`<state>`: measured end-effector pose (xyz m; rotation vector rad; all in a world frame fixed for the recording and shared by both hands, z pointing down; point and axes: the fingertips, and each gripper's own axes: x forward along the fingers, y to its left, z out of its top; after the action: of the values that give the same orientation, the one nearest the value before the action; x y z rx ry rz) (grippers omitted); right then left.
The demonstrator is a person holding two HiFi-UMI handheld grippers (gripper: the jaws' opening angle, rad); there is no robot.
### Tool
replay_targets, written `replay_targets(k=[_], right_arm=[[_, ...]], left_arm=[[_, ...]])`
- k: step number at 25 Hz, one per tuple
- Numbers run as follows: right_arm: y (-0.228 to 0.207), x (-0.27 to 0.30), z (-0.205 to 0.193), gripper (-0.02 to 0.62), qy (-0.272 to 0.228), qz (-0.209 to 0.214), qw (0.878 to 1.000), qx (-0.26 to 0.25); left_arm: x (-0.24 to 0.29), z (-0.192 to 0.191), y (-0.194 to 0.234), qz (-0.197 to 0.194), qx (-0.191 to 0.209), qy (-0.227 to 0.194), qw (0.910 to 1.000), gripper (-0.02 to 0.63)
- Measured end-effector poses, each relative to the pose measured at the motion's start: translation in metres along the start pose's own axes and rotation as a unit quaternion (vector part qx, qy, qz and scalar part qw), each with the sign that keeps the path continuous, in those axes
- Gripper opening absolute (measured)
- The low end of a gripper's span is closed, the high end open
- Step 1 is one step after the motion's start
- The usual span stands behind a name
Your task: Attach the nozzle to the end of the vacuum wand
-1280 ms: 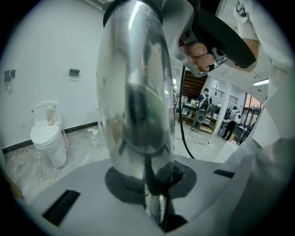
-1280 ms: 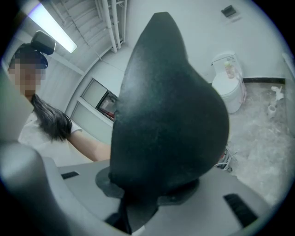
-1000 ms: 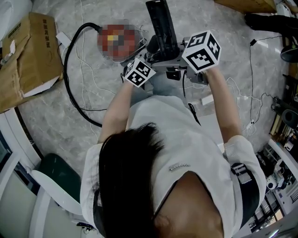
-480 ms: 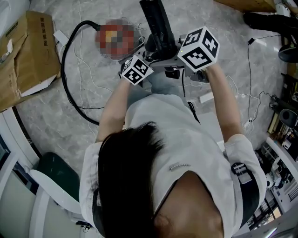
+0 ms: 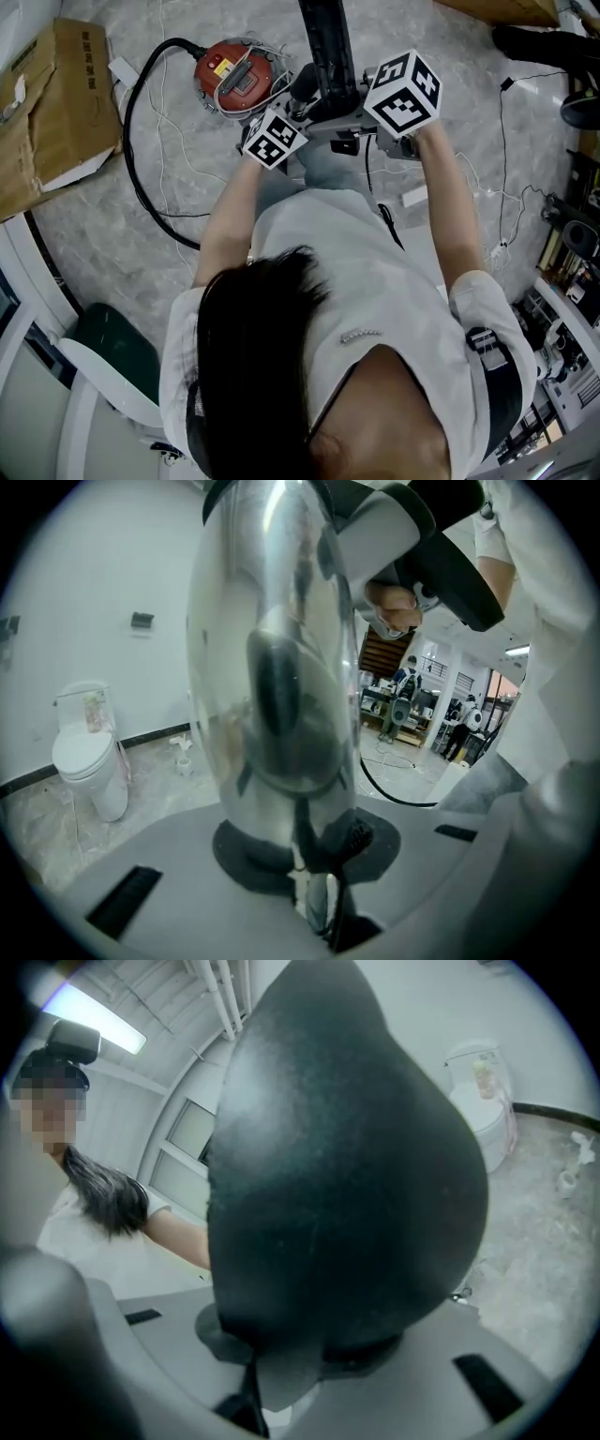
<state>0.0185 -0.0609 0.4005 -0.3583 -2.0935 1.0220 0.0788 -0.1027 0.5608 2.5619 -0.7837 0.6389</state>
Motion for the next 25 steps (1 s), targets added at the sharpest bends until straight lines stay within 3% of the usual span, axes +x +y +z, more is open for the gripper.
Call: replay_targets(k=[5, 10, 21, 25], right_arm=[[-0.006, 0.005, -0.006, 0.132, 0.038, -0.054, 0.998, -0.024], [-0.010, 0.010, -0.013, 0.132, 0.030, -0.067, 0.997, -0.036], [-0.010, 0.008, -0.013, 0.137, 0.125, -0.060, 0.989, -0.040], [-0.012, 0.008, -0.011, 0.137, 0.124, -0.071, 0.989, -0.033]], left_arm=[[0.002, -0.001, 0.003, -0.002, -0.001, 0.003, 1.0000, 0.055], [0.000, -0.002, 0.004, -0.009, 0.000, 0.000, 1.0000, 0.055], [-0.001, -0.003, 0.005, -0.015, 0.010, 0.008, 0.9998, 0.058], [0.001, -0.003, 0.007, -0.018, 0.005, 0.010, 0.9998, 0.058]])
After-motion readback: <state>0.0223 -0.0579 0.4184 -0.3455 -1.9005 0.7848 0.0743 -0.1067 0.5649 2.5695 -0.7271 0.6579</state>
